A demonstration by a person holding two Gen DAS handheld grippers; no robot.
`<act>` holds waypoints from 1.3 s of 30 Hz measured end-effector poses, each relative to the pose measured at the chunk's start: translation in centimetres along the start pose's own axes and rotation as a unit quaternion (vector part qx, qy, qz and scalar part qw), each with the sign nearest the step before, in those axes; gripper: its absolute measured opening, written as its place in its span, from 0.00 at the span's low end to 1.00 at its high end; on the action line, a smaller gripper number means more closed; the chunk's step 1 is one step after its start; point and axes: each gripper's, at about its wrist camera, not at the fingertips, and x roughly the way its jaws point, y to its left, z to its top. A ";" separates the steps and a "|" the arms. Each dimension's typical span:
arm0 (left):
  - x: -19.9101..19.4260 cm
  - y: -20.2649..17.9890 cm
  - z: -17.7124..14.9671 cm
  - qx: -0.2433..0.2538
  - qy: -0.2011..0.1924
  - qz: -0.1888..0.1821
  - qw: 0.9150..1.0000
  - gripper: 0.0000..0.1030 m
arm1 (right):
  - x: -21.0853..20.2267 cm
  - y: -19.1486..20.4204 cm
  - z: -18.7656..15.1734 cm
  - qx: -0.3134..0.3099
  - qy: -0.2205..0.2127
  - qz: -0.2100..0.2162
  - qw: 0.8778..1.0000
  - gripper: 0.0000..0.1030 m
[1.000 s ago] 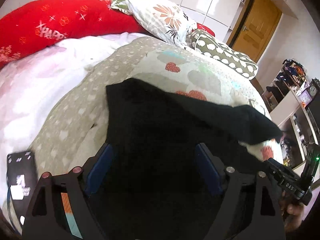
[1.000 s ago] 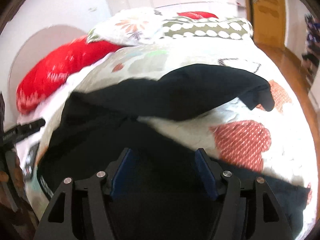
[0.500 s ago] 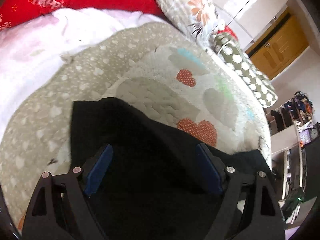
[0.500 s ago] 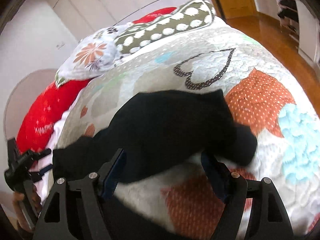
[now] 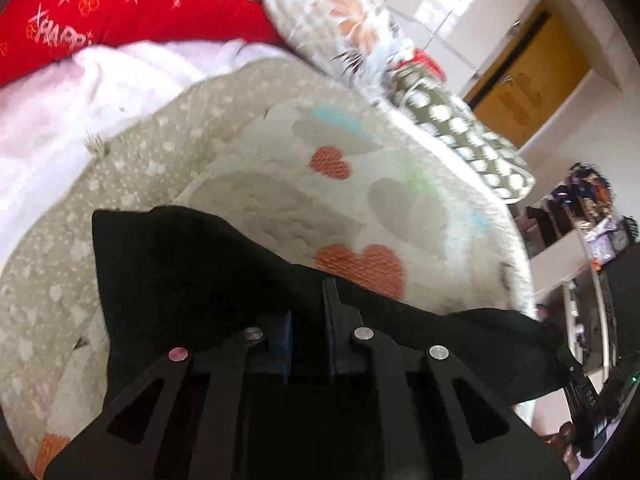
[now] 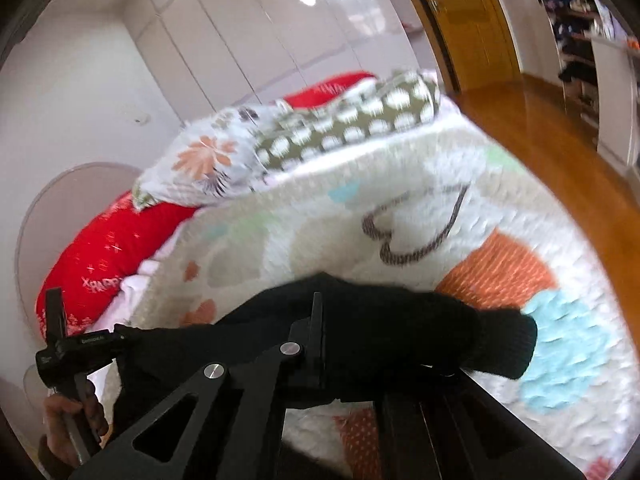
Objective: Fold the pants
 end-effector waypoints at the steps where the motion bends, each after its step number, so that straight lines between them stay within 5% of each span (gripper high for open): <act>1: -1.5 -0.2 -0.3 0.004 -0.007 -0.011 1.000 0.10 | -1.3 0.3 0.0 -0.005 -0.006 0.004 1.000 0.01; 10: -11.0 -0.6 -8.6 0.075 -0.012 -0.052 0.996 0.10 | -12.3 0.4 -6.1 -0.054 0.003 0.000 0.999 0.01; 16: -9.7 3.0 -14.8 0.049 0.039 -0.022 0.998 0.10 | -12.8 -1.5 -13.5 -0.040 0.092 -0.021 0.995 0.01; 25: -9.2 3.7 -17.5 0.049 0.036 -0.008 0.998 0.12 | -12.7 -1.4 -14.0 -0.042 0.107 -0.036 0.993 0.03; 28: -9.9 3.9 -17.5 0.058 0.027 0.007 0.998 0.27 | -12.2 -1.7 -15.1 -0.041 0.133 -0.063 0.988 0.14; 30: -11.1 4.4 -17.4 0.064 0.009 0.033 0.997 0.50 | -13.0 -1.3 -15.4 -0.055 0.137 -0.063 0.987 0.15; 31: -11.9 4.6 -17.1 0.063 -0.005 0.043 0.997 0.54 | -13.4 -1.1 -15.5 -0.063 0.136 -0.064 0.987 0.19; 39: -14.5 5.5 -15.3 0.075 -0.054 0.084 0.992 0.62 | -15.7 3.1 -14.7 -0.120 0.132 -0.024 0.984 0.44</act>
